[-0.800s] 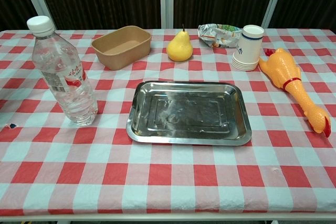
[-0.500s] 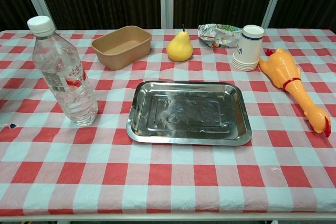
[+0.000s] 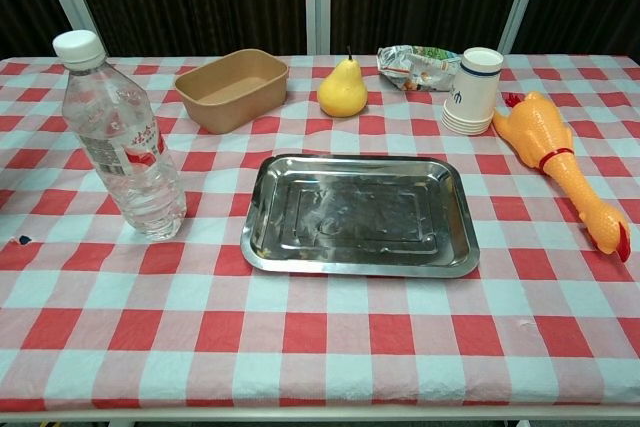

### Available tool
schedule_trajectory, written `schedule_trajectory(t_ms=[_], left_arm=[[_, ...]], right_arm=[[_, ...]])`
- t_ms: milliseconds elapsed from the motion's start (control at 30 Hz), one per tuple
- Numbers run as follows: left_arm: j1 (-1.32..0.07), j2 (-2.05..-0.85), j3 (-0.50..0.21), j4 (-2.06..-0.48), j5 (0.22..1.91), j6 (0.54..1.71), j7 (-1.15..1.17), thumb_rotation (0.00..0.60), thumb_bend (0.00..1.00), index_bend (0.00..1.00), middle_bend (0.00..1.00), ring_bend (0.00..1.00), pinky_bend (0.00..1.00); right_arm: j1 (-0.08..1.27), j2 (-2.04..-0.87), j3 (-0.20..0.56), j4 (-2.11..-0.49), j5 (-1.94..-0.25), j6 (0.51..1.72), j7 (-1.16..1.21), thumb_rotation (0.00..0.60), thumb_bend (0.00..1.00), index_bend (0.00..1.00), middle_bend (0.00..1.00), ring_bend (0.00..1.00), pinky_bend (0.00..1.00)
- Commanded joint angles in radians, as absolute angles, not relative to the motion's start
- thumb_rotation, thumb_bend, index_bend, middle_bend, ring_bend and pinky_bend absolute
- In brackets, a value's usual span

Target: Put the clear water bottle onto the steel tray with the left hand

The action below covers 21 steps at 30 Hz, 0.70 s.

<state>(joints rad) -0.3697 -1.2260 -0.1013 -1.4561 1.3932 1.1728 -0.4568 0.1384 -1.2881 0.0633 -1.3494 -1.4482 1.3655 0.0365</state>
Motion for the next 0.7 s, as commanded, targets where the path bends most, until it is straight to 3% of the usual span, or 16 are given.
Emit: schedule_trajectory(t_ms=[33, 200, 700], left_arm=[[-0.340, -1.234, -0.068, -1.497, 1.457, 1.129, -0.888, 0.600, 0.00, 0.20, 0.27, 0.17, 0.20], [-0.348, -1.284, -0.054, -1.475, 1.498, 1.132, -1.008, 0.600, 0.00, 0.17, 0.24, 0.16, 0.20], [-0.397, -1.454, -0.068, -1.394, 1.516, 1.141, -0.940, 0.600, 0.00, 0.17, 0.23, 0.15, 0.19]], right_arm=[[0.140, -1.290, 0.062, -1.350, -1.448, 1.363, 0.034, 0.600, 0.11, 0.00, 0.00, 0.00, 0.00], [0.139, -1.293, 0.059, -1.345, -1.450, 1.362, 0.031, 0.600, 0.11, 0.00, 0.00, 0.00, 0.00], [0.143, -1.293, 0.060, -1.336, -1.443, 1.348, 0.044, 0.600, 0.11, 0.00, 0.00, 0.00, 0.00]])
